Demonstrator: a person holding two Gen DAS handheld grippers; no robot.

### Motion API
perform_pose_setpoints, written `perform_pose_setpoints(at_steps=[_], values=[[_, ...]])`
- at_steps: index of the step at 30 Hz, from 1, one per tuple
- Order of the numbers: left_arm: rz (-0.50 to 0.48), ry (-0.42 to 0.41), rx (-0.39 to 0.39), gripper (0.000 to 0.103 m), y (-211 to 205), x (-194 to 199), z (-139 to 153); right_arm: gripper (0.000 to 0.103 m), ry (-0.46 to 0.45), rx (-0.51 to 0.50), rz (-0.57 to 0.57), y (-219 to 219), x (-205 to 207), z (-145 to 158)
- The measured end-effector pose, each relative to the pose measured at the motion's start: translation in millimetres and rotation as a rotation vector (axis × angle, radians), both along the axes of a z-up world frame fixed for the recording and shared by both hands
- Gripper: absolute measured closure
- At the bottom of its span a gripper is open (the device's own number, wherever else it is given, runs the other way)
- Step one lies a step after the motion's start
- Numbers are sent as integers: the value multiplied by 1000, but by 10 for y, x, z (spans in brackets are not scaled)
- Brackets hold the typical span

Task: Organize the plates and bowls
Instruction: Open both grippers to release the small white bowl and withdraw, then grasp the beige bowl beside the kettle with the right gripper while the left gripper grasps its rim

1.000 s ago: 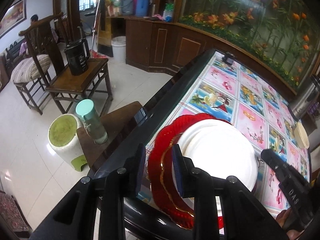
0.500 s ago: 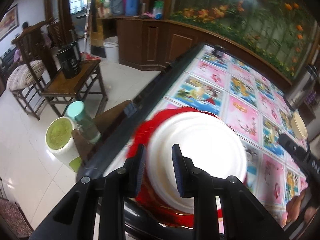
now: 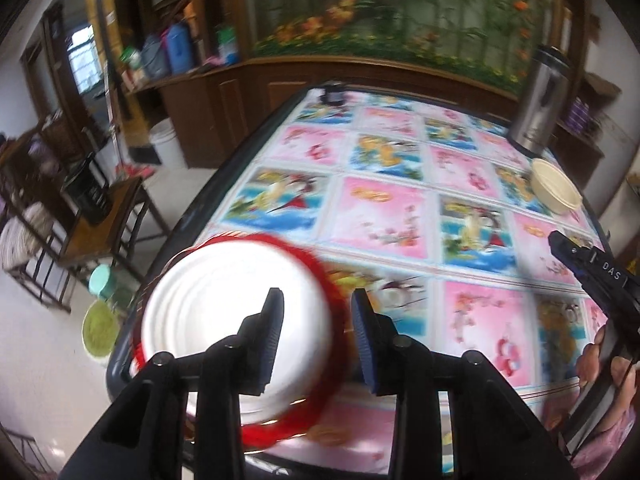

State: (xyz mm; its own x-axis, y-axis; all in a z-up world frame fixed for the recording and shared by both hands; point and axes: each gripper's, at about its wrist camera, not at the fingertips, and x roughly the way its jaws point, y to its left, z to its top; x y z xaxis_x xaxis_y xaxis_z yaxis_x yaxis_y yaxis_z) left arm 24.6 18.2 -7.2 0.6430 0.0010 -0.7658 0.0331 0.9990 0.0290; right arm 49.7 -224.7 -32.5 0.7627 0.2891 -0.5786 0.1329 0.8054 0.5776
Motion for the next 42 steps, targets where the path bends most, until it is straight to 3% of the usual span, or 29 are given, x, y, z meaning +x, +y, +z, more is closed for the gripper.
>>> perform_pose_setpoints(at_steps=[10,20,25,31,35,42], values=[[-155,-34,41,68,-924,143,139,76,-24,22,-98,-744,-267,33],[-256,3,52,67,-1639,439,39,77,4,85,-249,-1574,-446,-67],[-302,106,-18,67,-1960,847,-96,77,8,123,-356,-2080,-376,39],[-338,168,-47,67,-2456,1474,21,77,12,204,-424,-2644,74,204],[-339,173,-74,62,-2765,1838,95,77,7,302,-445,-2781,360,76],[-301,216,-93,59,-3216,2385,-136,77,36,333,-428,-2809,495,-192]])
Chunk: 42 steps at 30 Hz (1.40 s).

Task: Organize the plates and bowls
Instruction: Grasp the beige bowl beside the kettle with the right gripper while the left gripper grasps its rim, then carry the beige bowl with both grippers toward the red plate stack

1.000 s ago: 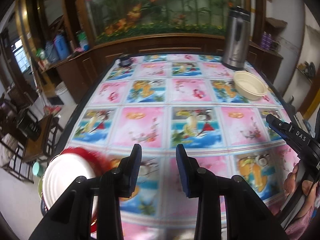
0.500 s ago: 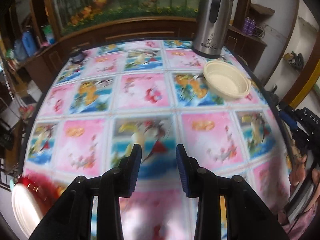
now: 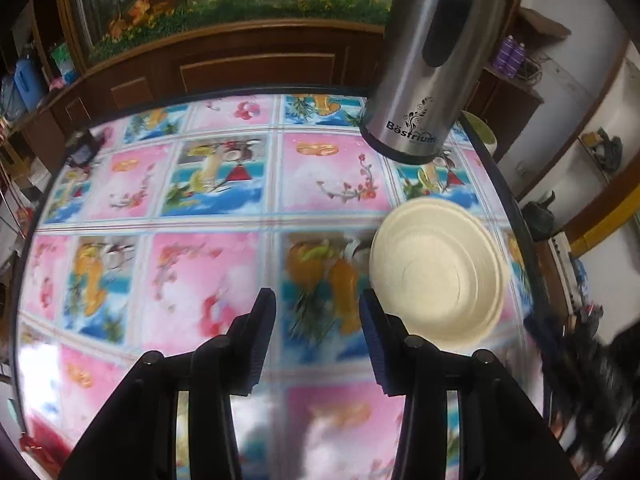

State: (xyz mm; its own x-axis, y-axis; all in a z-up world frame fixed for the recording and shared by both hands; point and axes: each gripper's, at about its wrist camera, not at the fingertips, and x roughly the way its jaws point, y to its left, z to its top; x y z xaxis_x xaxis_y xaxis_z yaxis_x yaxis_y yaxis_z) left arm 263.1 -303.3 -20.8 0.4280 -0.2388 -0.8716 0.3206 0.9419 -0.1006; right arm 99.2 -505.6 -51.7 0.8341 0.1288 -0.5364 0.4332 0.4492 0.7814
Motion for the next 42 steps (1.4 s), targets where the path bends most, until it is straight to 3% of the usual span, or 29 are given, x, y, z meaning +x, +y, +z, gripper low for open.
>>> perform_pose_setpoints(at_steps=[12,18,22,31,37,40,42], values=[[46,14,48,59,-413,283,-331,77,-13,68,10,-40,70,-235],[-6,61,-47,59,-524,283,-388,77,-13,81,1,-57,74,-273],[-44,93,-45,59,-617,236,-482,77,-21,102,6,-71,91,-313],[-35,101,-67,60,-574,218,-524,71,-62,181,-2,-83,137,-441],[-33,98,-52,75,-549,188,-566,71,-47,196,-25,-66,172,-513],[-34,86,-37,88,-537,168,-562,71,-36,153,-42,-44,173,-462],[-38,80,-27,89,-535,151,-565,71,-16,111,-46,-17,187,-428]])
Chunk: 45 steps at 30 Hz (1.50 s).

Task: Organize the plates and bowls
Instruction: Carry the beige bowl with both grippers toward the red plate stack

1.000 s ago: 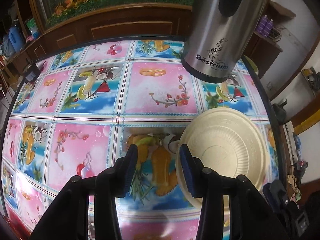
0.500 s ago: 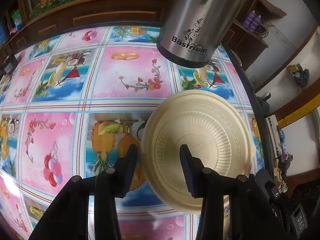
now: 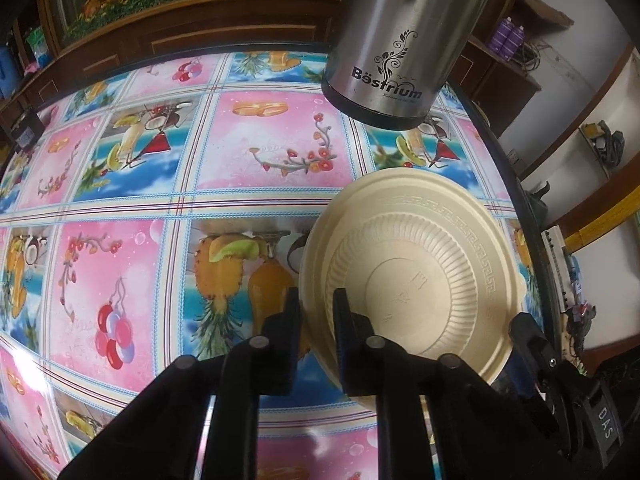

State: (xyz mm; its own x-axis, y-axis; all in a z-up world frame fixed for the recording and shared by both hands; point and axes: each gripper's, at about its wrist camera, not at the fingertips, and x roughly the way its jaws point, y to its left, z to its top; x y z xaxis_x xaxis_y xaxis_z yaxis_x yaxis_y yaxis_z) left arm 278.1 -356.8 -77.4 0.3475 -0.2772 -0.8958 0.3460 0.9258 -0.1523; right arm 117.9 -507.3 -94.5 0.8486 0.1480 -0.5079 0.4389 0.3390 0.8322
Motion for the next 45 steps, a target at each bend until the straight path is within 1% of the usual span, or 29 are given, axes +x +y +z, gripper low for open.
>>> perform_pose_setpoints(at_steps=[2,3,6,8,10,14,20,27,32,36,41,45], values=[[-2,0,-4,90,4,-15,2,81,28,-29,5,26,23,-2],[-4,0,-6,90,7,-24,8,82,30,-35,3,35,25,-14],[-19,-1,-18,90,14,-69,51,92,22,-44,-4,36,2,4],[-23,-1,-16,90,21,-100,68,95,28,-61,-8,45,-11,35],[-20,8,-21,89,49,-114,62,95,30,-61,-5,42,-8,36],[-8,29,-39,89,148,-126,30,96,17,-27,13,37,-3,14],[10,65,-87,88,358,-161,-1,96,1,-29,62,116,44,72],[31,53,-105,87,687,-296,25,96,-5,33,130,236,100,12],[55,52,-104,87,970,-409,32,96,8,32,197,454,111,34],[78,92,-117,86,1226,-533,-20,95,44,33,247,638,124,23],[99,91,-116,85,1483,-732,31,95,62,22,287,873,85,41],[105,87,-110,85,1685,-931,51,95,83,1,313,1109,-46,47]])
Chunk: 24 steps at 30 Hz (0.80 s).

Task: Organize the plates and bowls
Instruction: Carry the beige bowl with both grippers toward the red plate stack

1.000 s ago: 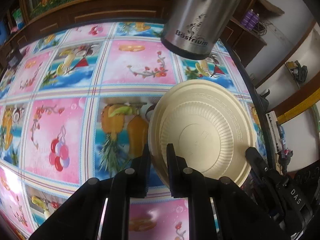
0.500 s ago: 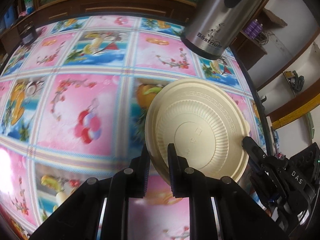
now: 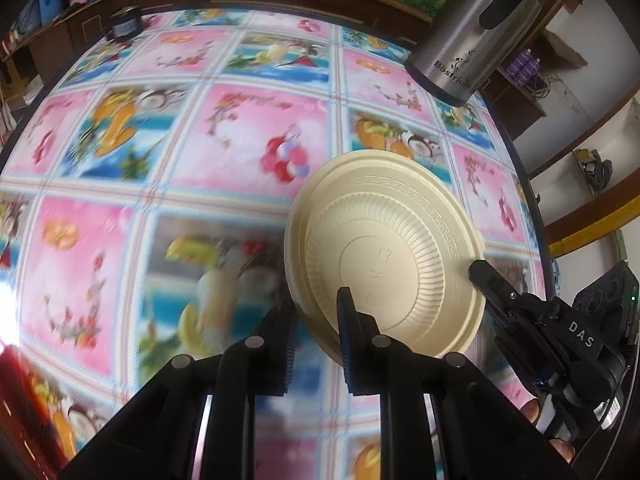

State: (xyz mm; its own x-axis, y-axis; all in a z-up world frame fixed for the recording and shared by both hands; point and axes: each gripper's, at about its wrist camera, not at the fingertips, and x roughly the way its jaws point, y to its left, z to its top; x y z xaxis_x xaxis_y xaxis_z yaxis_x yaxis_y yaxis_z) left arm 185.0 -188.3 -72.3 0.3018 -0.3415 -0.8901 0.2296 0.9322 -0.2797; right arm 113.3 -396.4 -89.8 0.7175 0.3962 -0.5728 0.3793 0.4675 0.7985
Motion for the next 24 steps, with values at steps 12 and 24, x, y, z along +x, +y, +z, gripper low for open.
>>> perform_pose_setpoints(at_steps=[12,24], values=[[9,14,-1,84,603,-700,-23,95,24,-34,89,590,-485,33],[27,-13,0,83,1103,-1197,-30,95,40,-102,189,1151,-780,93]])
